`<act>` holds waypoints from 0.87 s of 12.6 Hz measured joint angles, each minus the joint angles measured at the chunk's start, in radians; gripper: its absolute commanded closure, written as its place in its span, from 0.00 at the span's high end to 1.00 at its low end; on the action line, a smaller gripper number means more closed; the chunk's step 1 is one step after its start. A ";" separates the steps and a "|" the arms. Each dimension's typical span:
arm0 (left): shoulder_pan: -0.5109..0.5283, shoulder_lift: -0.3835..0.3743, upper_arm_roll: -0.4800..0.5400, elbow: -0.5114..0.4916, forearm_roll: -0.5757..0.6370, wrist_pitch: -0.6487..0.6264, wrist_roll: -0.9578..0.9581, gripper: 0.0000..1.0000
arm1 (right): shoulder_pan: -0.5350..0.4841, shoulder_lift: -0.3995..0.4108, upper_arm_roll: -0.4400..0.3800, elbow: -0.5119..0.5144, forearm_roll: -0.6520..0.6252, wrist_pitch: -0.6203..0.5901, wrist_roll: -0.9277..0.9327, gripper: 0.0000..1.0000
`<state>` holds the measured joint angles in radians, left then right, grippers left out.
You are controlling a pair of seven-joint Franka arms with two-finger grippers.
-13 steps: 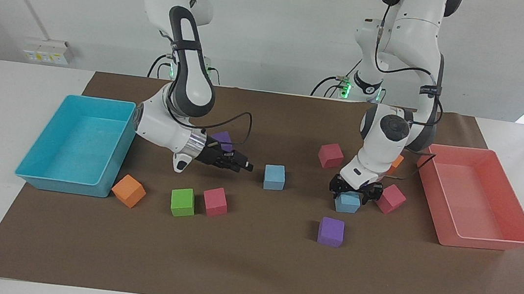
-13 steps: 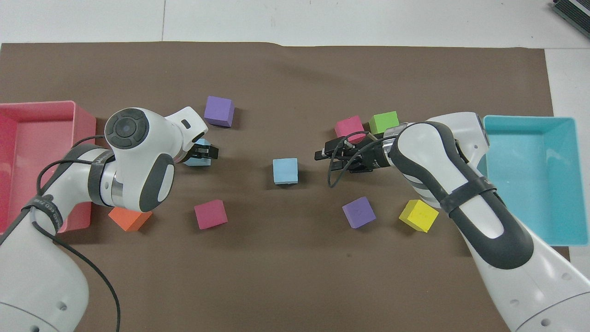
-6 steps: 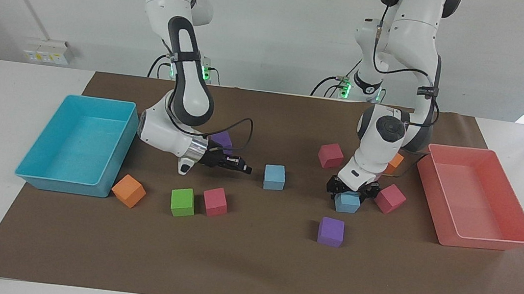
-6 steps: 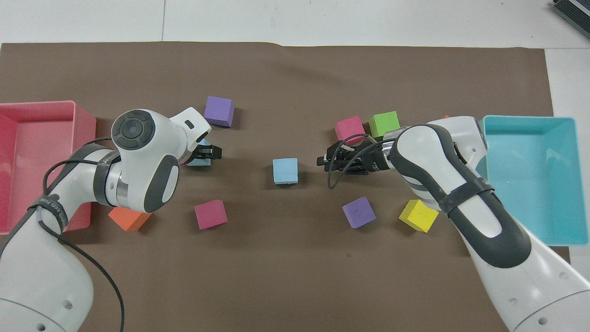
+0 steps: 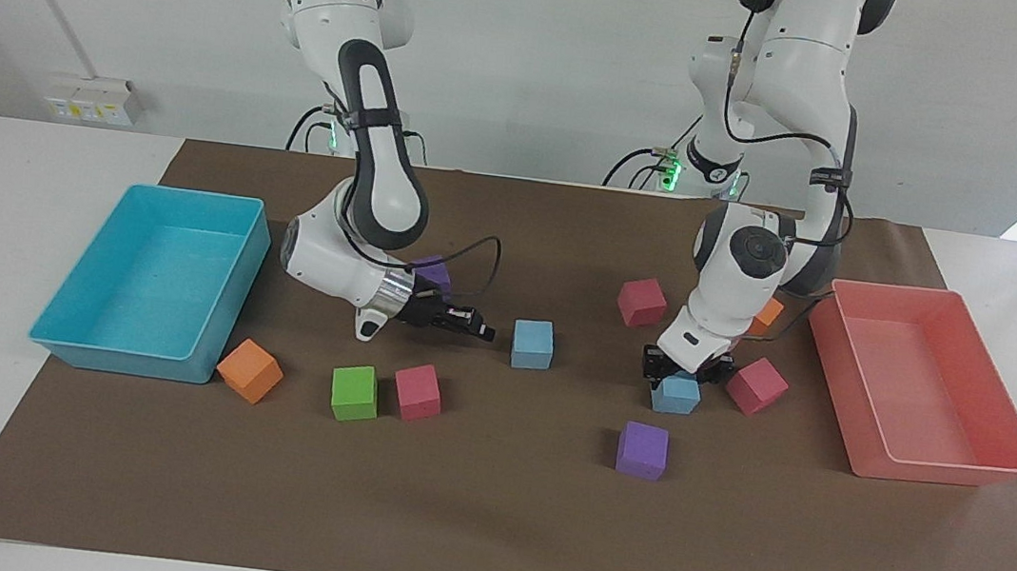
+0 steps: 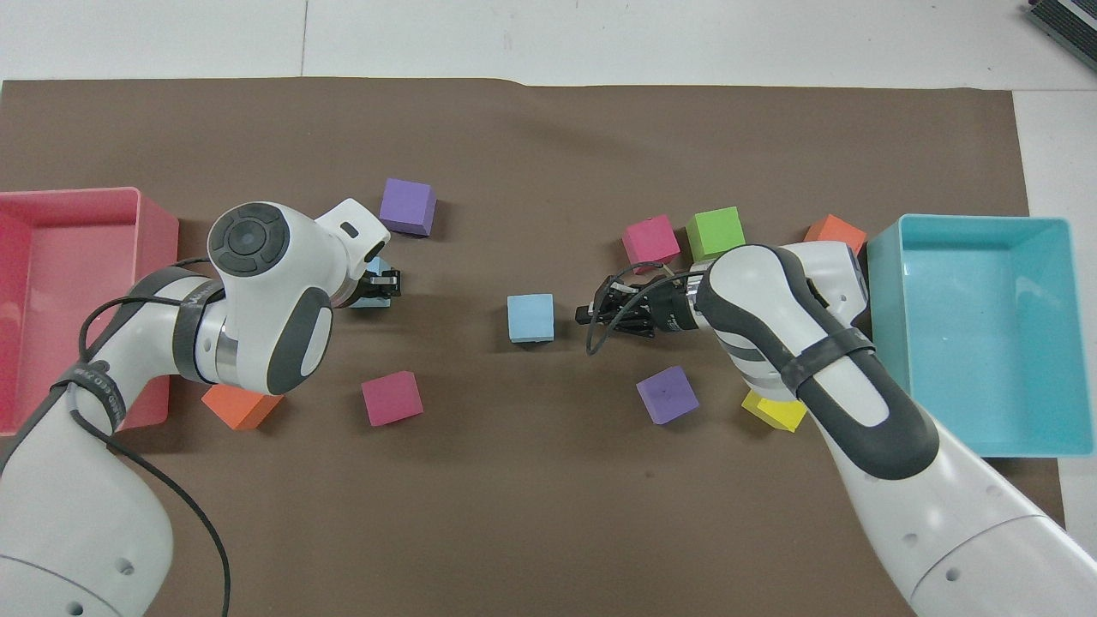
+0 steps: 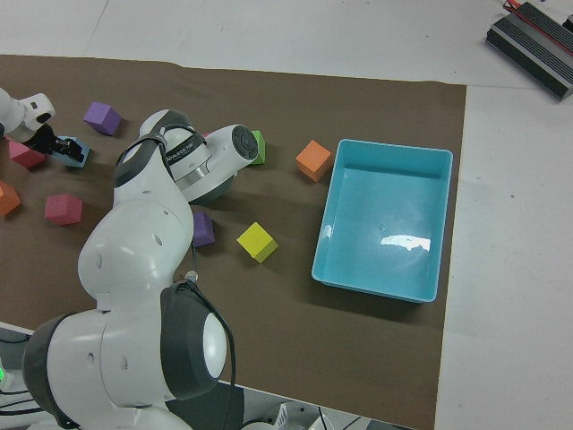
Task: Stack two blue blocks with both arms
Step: 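Carry the held blue cube with the left gripper over the center cube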
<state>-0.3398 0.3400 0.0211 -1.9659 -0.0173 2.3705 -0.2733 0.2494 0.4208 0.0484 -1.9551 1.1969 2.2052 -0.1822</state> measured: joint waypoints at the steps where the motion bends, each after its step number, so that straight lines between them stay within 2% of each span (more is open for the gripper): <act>1: -0.001 -0.002 0.000 0.007 0.000 -0.012 -0.002 0.07 | 0.001 0.001 0.000 -0.006 0.000 0.001 0.000 0.00; 6: -0.061 -0.017 -0.007 0.133 0.000 -0.160 -0.093 0.08 | -0.004 0.002 -0.003 -0.013 0.000 0.002 0.000 0.00; 11: -0.188 -0.012 -0.011 0.230 0.013 -0.208 -0.184 0.09 | -0.008 0.002 -0.005 -0.019 0.000 0.002 0.000 0.00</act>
<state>-0.5280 0.3282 0.0104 -1.7356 -0.0040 2.1622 -0.4578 0.2415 0.4230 0.0436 -1.9737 1.1970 2.2068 -0.1824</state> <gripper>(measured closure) 0.414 0.991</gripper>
